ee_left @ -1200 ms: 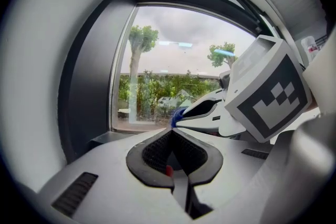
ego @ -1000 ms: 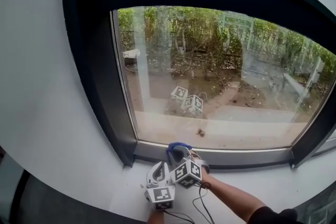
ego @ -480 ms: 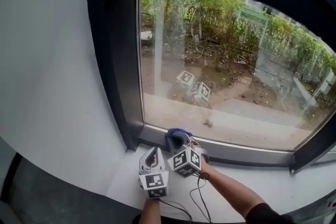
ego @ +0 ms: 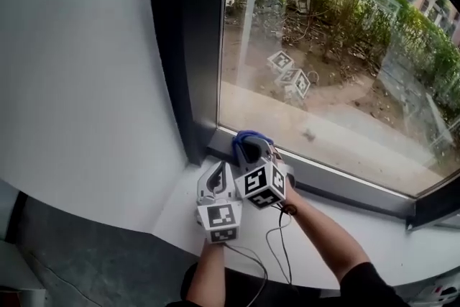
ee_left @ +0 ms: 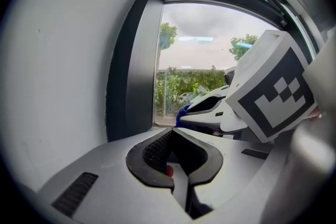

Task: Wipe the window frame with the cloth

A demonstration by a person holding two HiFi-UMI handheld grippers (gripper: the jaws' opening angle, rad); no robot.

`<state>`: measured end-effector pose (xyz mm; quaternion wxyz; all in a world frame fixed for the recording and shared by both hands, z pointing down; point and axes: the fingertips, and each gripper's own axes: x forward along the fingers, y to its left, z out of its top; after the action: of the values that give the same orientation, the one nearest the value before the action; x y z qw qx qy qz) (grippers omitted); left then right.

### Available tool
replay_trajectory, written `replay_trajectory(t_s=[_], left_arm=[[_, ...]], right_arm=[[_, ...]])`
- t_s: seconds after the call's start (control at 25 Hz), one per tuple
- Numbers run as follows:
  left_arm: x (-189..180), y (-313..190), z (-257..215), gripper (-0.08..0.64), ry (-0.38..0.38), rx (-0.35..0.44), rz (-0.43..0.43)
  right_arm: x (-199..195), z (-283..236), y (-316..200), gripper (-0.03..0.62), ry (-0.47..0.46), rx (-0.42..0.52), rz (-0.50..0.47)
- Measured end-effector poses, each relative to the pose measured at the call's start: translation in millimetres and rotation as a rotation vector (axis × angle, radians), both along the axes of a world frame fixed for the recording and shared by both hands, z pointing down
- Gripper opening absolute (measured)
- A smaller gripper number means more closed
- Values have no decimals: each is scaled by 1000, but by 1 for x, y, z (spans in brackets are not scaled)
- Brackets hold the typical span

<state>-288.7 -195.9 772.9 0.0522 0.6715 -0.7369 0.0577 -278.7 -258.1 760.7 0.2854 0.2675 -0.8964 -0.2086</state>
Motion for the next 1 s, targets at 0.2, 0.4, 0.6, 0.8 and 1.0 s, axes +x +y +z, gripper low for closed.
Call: replay_trajectory(t_s=[0.2, 0.4, 0.6, 0.8, 1.0], left_arm=[[-10, -1, 3, 4, -41, -16, -29], [-12, -1, 5, 4, -32, 2, -36], [-10, -1, 8, 5, -21, 4, -42], [-14, 1, 7, 4, -29, -11, -62], [-15, 1, 8, 3, -28, -14, -60]], right_arm=[[-11, 0, -5, 23, -26, 0, -13], [-24, 0, -7, 23, -65, -37, -36], [-34, -2, -8, 23, -116, -92, -61], [-47, -4, -7, 23, -147, -117, -84], [-57, -6, -7, 23, -171, -149, -99]])
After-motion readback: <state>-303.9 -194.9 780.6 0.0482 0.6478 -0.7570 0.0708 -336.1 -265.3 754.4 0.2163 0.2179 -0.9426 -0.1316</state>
